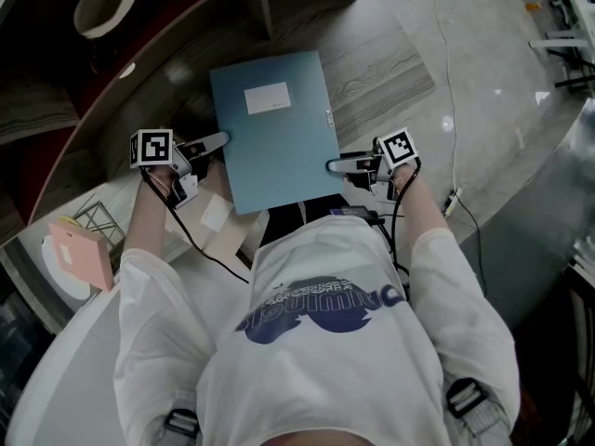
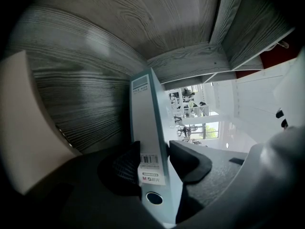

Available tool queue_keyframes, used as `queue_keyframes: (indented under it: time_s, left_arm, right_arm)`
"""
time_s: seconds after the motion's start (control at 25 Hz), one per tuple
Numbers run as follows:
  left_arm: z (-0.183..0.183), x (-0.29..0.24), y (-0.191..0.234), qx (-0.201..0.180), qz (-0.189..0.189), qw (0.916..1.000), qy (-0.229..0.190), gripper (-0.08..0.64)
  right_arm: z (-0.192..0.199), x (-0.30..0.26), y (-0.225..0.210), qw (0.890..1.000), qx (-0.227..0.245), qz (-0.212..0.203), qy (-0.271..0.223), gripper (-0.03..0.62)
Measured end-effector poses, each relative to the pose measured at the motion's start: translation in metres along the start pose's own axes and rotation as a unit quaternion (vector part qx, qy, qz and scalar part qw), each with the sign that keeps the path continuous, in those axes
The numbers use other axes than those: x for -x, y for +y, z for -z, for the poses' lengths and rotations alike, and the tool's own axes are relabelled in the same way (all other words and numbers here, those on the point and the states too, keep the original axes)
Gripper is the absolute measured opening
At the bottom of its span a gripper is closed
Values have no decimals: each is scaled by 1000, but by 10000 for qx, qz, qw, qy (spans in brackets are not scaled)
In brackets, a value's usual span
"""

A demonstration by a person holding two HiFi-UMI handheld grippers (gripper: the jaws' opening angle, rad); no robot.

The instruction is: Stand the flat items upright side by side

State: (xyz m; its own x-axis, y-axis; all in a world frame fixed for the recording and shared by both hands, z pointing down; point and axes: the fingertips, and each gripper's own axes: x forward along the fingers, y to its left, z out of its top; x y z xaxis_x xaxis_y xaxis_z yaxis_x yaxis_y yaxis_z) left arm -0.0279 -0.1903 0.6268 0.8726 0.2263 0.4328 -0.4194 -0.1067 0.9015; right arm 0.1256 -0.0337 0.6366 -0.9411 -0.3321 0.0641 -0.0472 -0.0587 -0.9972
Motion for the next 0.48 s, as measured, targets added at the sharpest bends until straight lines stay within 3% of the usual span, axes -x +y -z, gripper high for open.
queue_keyframes:
  time_s: [0.04, 0.48]
  left_arm:
    - [0, 0, 0, -3, 4, 10000, 4, 198]
    - [-2, 0, -2, -162, -90, 9998, -5, 186]
  right_arm:
    - [0, -1, 0, 10000, 14, 11, 25, 296]
    - [-1, -2, 3, 9995, 259, 192, 79, 293]
